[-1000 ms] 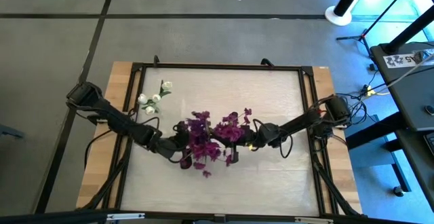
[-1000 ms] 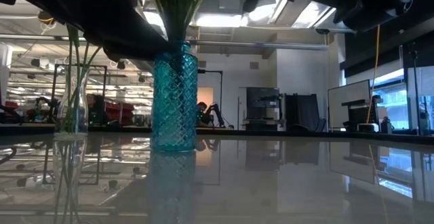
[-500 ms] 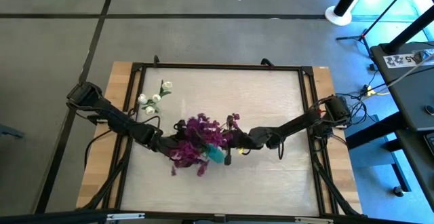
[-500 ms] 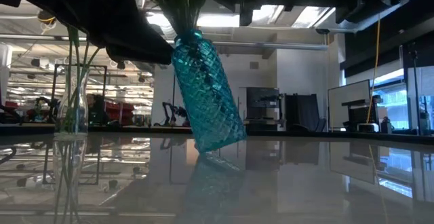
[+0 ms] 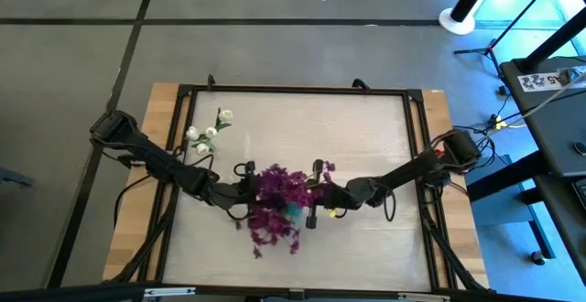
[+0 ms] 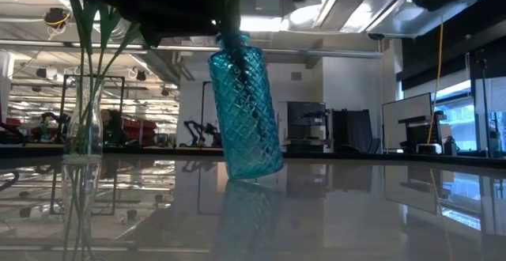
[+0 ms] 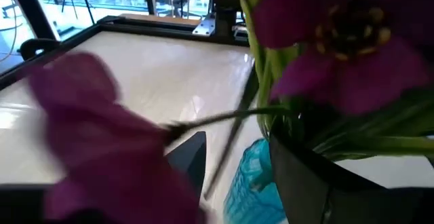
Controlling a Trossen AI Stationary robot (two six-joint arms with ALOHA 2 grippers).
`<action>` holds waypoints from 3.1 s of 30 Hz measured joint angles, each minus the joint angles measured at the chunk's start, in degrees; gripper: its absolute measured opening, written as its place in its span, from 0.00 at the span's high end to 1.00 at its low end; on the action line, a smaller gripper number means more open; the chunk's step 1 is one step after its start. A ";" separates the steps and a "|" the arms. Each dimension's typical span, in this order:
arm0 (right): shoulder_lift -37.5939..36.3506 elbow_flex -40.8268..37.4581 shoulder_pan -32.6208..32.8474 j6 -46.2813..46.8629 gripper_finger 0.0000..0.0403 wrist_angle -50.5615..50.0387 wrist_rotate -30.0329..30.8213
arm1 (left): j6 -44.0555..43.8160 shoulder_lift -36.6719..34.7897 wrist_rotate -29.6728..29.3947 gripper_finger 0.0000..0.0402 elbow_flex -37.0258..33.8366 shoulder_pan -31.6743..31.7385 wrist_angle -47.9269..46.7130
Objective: Sort flowers into vase by color
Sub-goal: Put the violet flower into the transparent blue vase
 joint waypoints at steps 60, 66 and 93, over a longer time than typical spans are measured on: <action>-14.72 -4.94 3.75 3.67 0.96 2.74 3.26 | -2.94 9.49 0.83 0.55 0.47 -0.92 6.60; -14.88 -4.92 3.71 5.33 0.96 3.51 -2.95 | -2.95 9.49 1.05 0.55 0.47 -0.95 6.57; -10.82 -3.75 3.66 4.24 0.96 -3.80 -1.71 | 0.13 8.85 1.60 0.55 0.40 -0.08 6.09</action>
